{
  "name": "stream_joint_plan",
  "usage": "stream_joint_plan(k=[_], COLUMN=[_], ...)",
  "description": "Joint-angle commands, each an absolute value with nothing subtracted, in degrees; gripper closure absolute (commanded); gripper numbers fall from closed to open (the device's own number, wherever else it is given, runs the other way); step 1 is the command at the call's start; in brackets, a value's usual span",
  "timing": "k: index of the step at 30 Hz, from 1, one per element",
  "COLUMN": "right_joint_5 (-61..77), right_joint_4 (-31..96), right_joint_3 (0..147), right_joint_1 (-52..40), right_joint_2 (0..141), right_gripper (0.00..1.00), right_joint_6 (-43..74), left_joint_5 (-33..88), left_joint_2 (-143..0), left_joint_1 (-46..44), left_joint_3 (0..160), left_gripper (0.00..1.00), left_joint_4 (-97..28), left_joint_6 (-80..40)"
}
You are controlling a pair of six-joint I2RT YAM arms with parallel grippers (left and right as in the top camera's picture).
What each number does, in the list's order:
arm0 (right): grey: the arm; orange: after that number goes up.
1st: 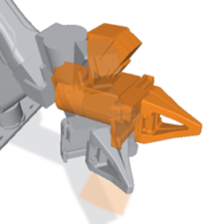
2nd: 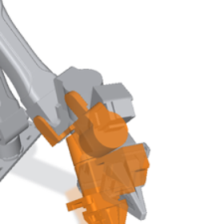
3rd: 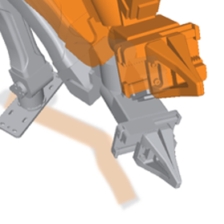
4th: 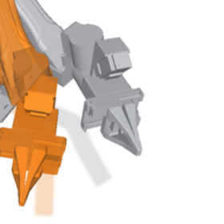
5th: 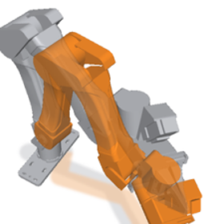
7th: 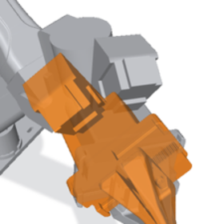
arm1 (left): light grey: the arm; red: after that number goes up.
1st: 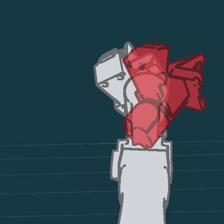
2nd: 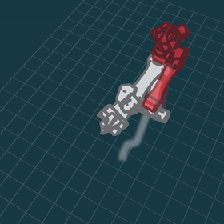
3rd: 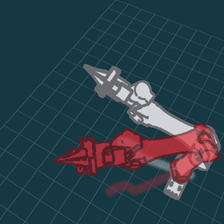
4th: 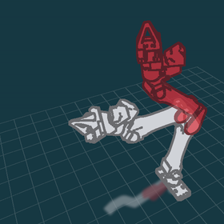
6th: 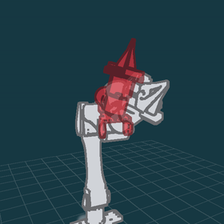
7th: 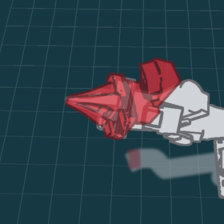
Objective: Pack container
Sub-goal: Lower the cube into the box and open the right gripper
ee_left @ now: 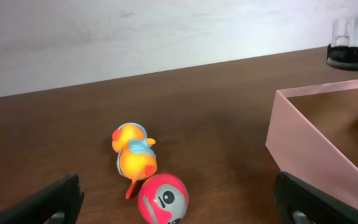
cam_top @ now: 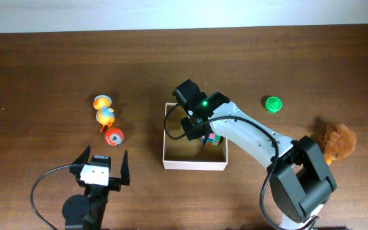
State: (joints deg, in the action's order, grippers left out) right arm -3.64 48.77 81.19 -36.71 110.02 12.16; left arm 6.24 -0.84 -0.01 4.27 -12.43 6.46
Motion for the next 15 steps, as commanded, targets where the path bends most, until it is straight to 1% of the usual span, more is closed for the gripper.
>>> stream_joint_plan(k=[1,3,5,9,15], right_joint_5=[1.6,1.8,1.8,1.7,-1.1], right_joint_4=[50.0,51.2,52.4,55.3,57.0], right_joint_3=[80.9,80.9,80.9,80.9,80.0], right_joint_1=[-38.4,-39.4,-40.3,-41.3,-41.2], right_joint_2=[110.4,110.4,110.4,110.4,110.4], right_gripper=[0.78,0.82,0.88,0.93,0.95], right_joint_6=[10.9,10.9,10.9,11.0,14.9], left_joint_5=[6.6,6.6,6.6,6.6,6.6], left_joint_2=[-0.3,-0.3,-0.3,-0.3,-0.3], left_joint_1=[0.2,0.2,0.2,0.2,0.2], left_joint_3=[3.8,3.8,3.8,3.8,3.8], left_gripper=[0.01,0.01,0.01,0.01,0.01], left_joint_4=[-12.2,-12.2,-12.2,-12.2,-12.2], left_joint_6=[7.4,7.4,7.4,7.4,7.4])
